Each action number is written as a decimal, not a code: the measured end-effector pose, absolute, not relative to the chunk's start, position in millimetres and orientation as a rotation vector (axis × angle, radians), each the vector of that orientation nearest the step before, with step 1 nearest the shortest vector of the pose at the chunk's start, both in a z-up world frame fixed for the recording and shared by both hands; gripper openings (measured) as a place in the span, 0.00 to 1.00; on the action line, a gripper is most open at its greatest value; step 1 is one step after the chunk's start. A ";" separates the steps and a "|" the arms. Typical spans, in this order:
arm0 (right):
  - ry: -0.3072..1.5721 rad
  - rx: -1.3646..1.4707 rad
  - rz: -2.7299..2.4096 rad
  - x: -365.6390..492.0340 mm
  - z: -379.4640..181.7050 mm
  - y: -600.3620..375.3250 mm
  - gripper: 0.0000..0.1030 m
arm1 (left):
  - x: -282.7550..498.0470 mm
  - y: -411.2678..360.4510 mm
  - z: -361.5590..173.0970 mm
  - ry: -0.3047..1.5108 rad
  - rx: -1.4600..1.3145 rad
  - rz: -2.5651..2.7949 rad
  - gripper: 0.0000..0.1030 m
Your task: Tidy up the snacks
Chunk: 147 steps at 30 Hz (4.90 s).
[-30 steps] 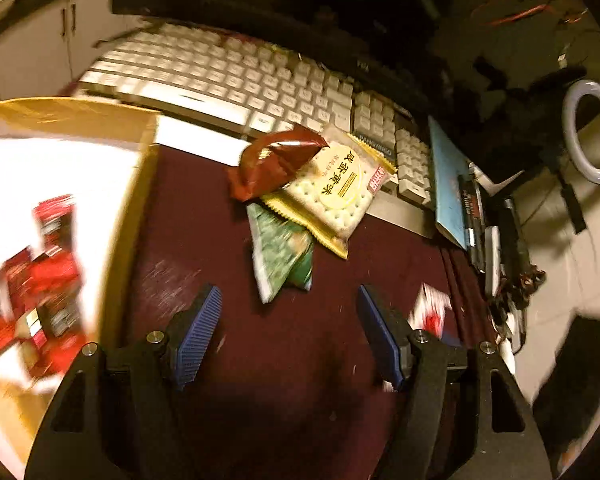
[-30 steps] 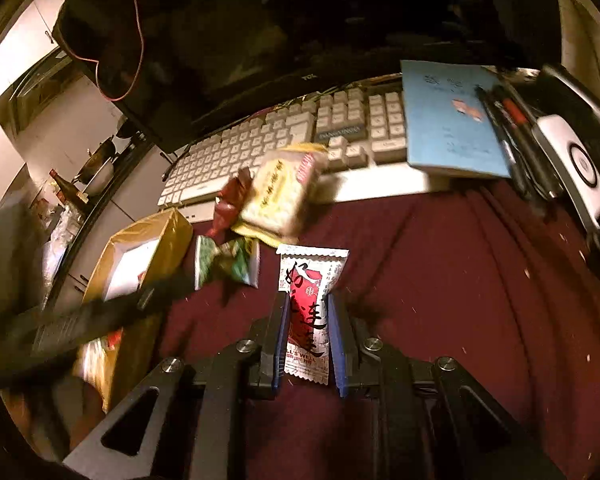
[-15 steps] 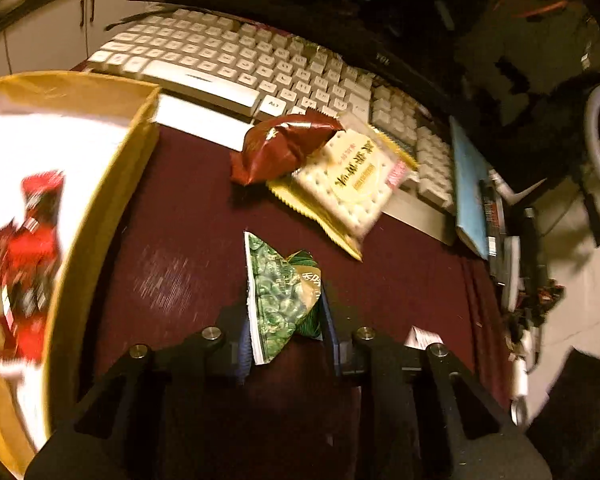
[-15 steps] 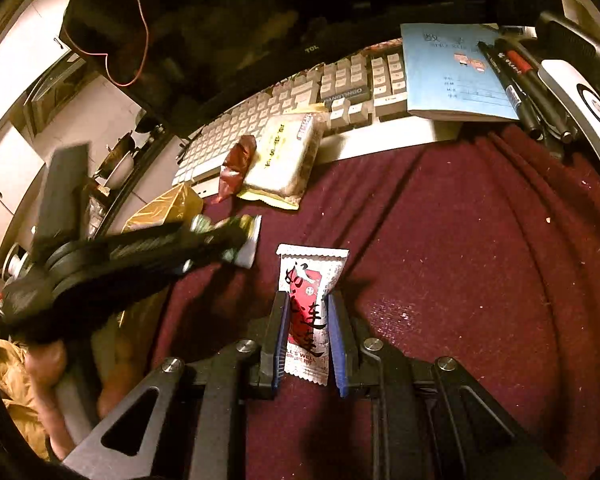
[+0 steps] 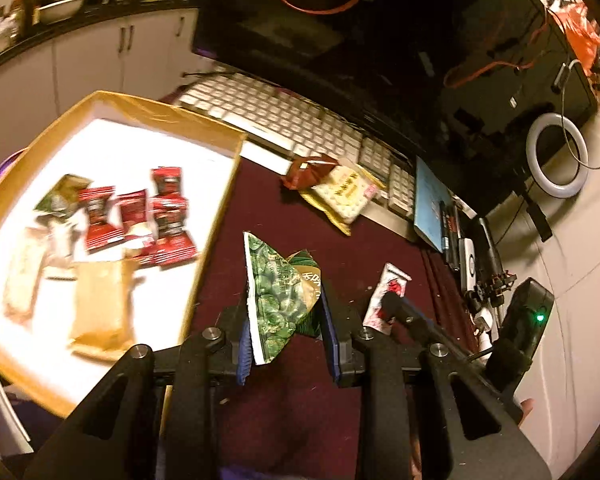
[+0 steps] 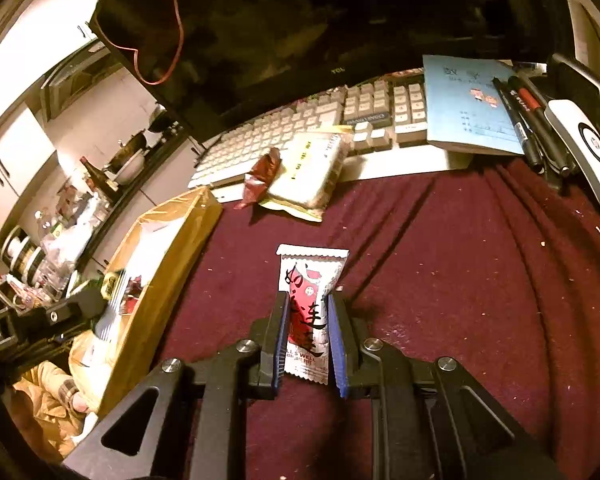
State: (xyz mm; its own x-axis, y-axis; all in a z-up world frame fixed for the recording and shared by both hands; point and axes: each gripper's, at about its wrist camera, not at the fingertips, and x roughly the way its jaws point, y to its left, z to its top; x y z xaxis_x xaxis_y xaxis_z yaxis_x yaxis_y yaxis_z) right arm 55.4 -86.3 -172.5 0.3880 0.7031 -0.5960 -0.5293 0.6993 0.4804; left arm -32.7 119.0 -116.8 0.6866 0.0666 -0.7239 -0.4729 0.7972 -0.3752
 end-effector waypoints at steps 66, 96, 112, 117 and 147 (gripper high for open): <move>0.885 0.116 0.852 42.6 -172.4 -64.0 0.40 | -104.3 205.4 -127.6 0.665 -0.696 0.389 0.25; 0.868 -0.132 1.053 47.4 -98.1 150.2 0.19 | -23.2 340.9 -136.4 0.764 -0.662 0.539 0.25; 1.037 -0.058 1.049 89.1 -137.2 188.4 0.43 | -7.7 335.3 -152.3 0.854 -0.662 0.469 0.59; 0.993 0.041 1.098 89.8 -110.9 145.6 0.51 | -22.5 284.2 -120.6 0.756 -0.587 0.451 0.72; 1.078 0.163 0.618 190.8 -179.2 32.9 0.63 | -16.3 158.6 -122.8 0.727 -0.562 0.276 0.72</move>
